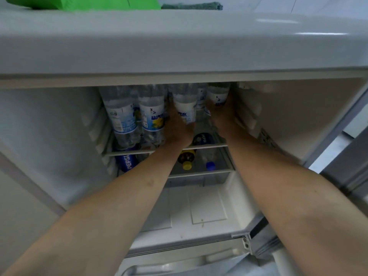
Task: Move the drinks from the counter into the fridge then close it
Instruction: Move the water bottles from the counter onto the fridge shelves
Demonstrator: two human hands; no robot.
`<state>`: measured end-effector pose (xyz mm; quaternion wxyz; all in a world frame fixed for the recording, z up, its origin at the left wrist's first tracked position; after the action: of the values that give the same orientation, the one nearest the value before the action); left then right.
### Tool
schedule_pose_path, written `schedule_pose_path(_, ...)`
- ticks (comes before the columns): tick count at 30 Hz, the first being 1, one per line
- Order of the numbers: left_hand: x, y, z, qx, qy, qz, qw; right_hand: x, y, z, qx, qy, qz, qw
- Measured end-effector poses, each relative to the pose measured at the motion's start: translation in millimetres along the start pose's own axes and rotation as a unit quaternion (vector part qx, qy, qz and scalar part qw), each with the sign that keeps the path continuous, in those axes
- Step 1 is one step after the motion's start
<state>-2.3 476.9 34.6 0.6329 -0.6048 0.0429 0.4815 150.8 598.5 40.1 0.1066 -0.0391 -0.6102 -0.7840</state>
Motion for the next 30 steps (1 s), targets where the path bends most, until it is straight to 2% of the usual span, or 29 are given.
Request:
schedule_pose_path(3, -6, -1, -28, -0.013, -0.057, -0.002, 0.998, -5, -5, -1, 0.004, -0.035, -0.059, 0.998)
schedule_pose_path(6, -15, -18, -49, 0.047, -0.130, -0.032, 0.990, -13, -5, -7, 0.016, -0.071, -0.138, 0.988)
schedule_pose_path(10, -30, -5, -42, 0.010, -0.141, -0.110, 0.984, -23, 23, -41, -0.121, -0.140, -0.096, 0.978)
schedule_pose_path(12, -48, 3, -49, 0.028, -0.184, -0.108, 0.976, -9, 15, -59, -0.113, -0.084, -0.092, 0.986)
schedule_pose_path(14, -64, 17, -62, 0.042, -0.226, -0.118, 0.966, 23, -10, -72, -0.035, 0.053, -0.117, 0.991)
schedule_pose_path(16, -75, 39, -72, 0.029, -0.255, -0.121, 0.959, 40, -27, -81, 0.006, 0.118, -0.160, 0.980)
schedule_pose_path(19, -72, 66, -71, -0.009, -0.222, -0.116, 0.968, 43, -23, -85, 0.001, 0.086, -0.172, 0.981)
schedule_pose_path(22, -66, 72, -63, -0.012, -0.171, -0.107, 0.979, 50, -19, -86, -0.001, 0.069, -0.183, 0.981)
schedule_pose_path(30, -69, 73, -57, -0.006, -0.138, -0.104, 0.985, 83, -15, -89, -0.012, 0.075, -0.229, 0.971)
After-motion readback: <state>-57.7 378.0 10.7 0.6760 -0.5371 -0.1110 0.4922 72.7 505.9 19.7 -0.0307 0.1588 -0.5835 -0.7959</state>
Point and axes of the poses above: each hand's wrist, its own z-axis towards the middle knuckle, its own x-axis out of the palm, y = z × x, the point moved 10 cm from there along z, towards the middle knuckle, and after that the axes turned 14 degrees about z, right-handed, at the moved point
